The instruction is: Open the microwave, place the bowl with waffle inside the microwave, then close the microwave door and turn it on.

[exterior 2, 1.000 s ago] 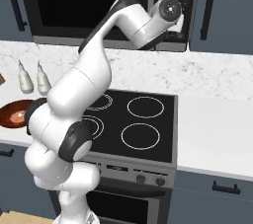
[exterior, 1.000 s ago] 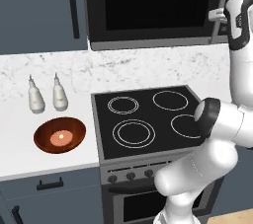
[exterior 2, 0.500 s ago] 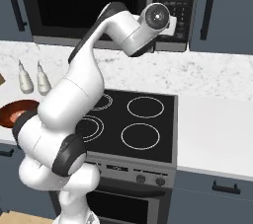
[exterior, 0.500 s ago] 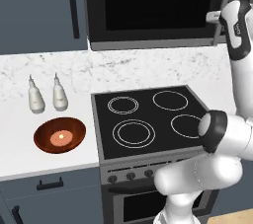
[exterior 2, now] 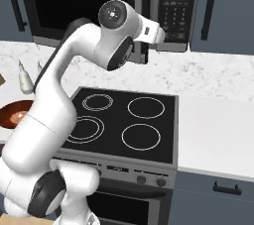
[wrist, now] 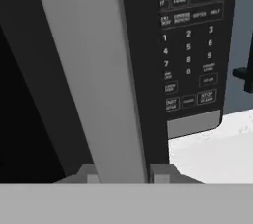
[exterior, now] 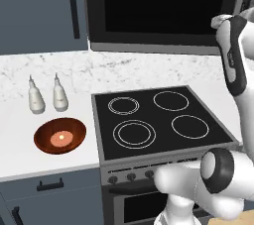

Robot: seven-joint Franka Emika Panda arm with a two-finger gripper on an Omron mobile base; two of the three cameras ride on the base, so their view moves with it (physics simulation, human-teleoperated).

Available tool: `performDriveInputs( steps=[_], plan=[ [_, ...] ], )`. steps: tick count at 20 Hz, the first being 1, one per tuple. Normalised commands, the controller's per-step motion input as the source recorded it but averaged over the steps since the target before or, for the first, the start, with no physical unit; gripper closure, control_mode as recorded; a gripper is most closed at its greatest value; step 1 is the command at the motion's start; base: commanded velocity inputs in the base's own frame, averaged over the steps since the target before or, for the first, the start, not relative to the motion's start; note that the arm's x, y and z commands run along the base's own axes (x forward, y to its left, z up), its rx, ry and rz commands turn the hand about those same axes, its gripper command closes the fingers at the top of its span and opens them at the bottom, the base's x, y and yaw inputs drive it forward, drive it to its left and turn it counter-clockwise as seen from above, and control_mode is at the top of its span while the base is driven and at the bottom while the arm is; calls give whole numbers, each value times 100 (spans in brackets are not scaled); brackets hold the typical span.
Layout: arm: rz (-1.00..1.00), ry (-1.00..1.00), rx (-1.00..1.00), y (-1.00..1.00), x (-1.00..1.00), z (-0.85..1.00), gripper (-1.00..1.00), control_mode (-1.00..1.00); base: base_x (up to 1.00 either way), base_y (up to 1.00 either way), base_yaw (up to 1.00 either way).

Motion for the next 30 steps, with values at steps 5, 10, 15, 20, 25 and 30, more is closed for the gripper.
performDriveInputs(
  steps=[5,10,15,20,25,30],
  plan=[
    [-35,9,-14,60,-100,4,100,-100,0,0,0],
    [-37,9,-24,84,-88,0,100,-100,0,0,0],
    [-30,0,-30,100,-76,0,100,-100,0,0,0],
    [-25,-14,-27,100,-62,0,100,-100,0,0,0],
    [-24,-20,-23,100,-50,-2,100,-100,0,0,0],
    [-25,-5,-19,100,-18,-5,100,-100,0,0,0]
  ],
)
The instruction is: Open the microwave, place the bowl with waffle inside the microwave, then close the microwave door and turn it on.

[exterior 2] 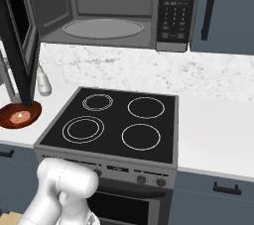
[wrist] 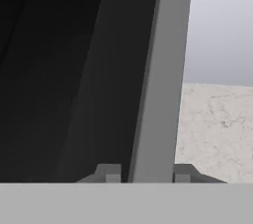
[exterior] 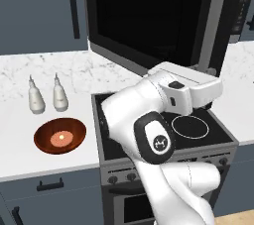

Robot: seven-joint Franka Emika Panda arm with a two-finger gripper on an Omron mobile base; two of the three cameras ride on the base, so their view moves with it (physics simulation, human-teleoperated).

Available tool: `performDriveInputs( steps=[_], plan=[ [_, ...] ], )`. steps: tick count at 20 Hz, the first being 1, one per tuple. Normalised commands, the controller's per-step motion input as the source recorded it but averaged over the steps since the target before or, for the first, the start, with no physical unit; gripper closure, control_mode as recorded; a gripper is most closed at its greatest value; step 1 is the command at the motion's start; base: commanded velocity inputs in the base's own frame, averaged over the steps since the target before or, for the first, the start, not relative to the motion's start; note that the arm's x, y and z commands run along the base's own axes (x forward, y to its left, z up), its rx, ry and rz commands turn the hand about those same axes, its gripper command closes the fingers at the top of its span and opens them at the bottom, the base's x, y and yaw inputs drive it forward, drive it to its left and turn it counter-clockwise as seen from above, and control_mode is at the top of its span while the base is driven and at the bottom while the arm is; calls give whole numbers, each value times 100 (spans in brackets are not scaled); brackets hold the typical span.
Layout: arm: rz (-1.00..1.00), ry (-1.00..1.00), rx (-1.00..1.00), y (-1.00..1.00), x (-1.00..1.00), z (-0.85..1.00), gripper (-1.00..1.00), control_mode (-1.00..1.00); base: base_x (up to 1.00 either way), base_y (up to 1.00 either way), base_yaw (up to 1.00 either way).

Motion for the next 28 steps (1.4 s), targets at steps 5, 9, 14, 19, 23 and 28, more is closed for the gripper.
performDriveInputs(
  steps=[5,9,14,19,23,28],
  plan=[
    [-7,4,-8,57,9,-6,-100,-100,0,0,0],
    [0,0,-1,11,2,-1,-100,-100,0,0,0],
    [3,-1,1,4,0,-6,-100,-100,0,0,0],
    [19,-4,10,2,-27,3,-100,-100,0,0,0],
    [26,0,8,9,-45,6,-100,-100,0,0,0],
    [29,0,5,-1,-63,23,-100,-100,0,0,0]
  ],
)
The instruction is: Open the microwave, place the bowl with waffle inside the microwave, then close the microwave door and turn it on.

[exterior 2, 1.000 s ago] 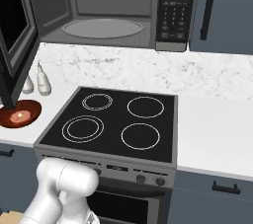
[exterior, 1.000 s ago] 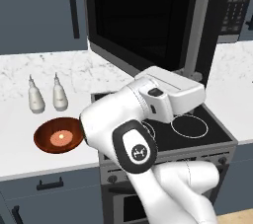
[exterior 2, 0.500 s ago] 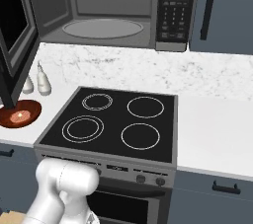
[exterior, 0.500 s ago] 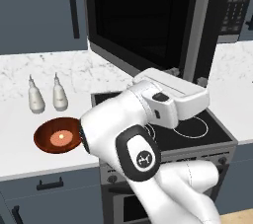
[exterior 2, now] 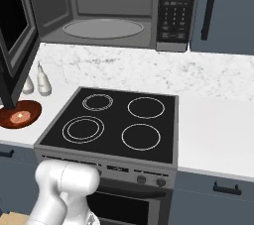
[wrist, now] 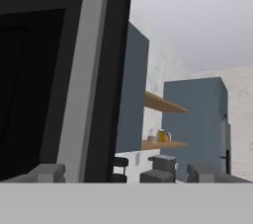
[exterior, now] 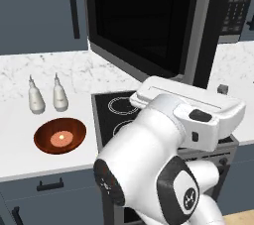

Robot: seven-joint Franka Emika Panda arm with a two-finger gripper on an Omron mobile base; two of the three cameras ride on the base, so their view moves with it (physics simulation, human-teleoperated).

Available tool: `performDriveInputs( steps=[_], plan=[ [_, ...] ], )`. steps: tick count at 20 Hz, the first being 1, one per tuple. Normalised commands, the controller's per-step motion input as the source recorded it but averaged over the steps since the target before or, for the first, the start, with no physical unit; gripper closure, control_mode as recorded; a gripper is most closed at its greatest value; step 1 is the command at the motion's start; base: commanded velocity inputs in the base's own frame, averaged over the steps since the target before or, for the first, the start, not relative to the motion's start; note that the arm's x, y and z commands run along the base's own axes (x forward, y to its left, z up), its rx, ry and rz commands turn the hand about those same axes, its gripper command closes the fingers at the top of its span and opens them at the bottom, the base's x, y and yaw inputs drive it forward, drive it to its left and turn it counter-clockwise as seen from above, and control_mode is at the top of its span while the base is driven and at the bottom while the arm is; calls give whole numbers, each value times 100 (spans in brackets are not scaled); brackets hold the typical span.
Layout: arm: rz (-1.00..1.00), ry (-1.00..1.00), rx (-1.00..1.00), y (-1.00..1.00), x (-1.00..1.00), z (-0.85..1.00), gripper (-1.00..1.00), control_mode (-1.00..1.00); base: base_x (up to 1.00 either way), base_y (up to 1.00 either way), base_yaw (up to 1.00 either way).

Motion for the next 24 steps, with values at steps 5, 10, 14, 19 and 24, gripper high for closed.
performDriveInputs(
  steps=[5,10,14,19,24],
  plan=[
    [72,5,9,-31,-55,-6,-100,-100,0,0,0],
    [83,10,10,-13,-15,-21,-100,-100,0,0,0],
    [82,8,14,-14,0,-22,-100,-100,0,0,0],
    [74,3,20,-23,36,-19,-100,-100,0,0,0],
    [67,0,22,-41,55,-7,-100,-100,0,0,0]
  ],
)
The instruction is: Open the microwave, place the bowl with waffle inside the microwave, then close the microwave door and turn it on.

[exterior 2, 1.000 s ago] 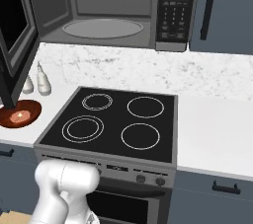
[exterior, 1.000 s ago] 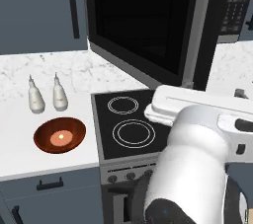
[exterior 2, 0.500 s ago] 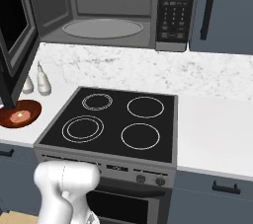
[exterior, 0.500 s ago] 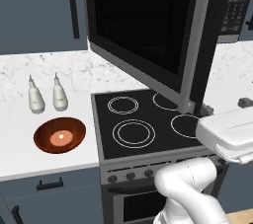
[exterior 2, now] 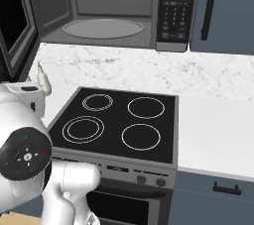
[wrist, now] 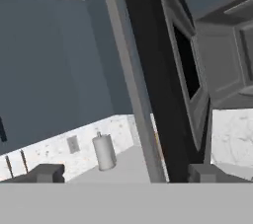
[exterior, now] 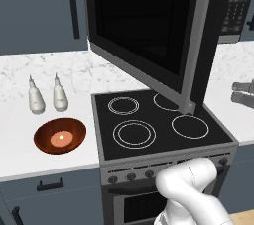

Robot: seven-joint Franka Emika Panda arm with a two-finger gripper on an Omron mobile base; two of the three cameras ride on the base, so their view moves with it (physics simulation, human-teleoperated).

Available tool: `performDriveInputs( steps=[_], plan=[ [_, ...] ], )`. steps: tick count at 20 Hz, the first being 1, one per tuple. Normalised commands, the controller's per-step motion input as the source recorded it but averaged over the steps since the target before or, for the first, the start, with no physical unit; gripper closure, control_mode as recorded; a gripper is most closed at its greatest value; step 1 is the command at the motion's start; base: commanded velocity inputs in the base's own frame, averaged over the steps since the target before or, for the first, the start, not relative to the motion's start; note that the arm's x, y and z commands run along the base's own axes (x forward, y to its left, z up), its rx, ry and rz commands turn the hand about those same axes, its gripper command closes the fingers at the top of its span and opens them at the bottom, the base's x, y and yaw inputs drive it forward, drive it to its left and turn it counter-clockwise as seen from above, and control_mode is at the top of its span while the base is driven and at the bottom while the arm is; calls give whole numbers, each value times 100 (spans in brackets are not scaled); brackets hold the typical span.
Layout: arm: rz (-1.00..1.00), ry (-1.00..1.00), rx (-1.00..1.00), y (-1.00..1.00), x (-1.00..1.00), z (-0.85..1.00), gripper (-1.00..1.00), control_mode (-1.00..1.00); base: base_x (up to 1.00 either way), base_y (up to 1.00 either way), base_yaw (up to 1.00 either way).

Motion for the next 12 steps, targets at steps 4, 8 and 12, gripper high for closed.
performDriveInputs(
  steps=[4,8,12],
  plan=[
    [61,0,23,-48,84,-20,-100,-100,0,0,0],
    [50,0,24,-42,100,-29,-100,-100,0,0,0],
    [37,5,17,-17,100,-17,-100,-100,0,0,0]
  ],
)
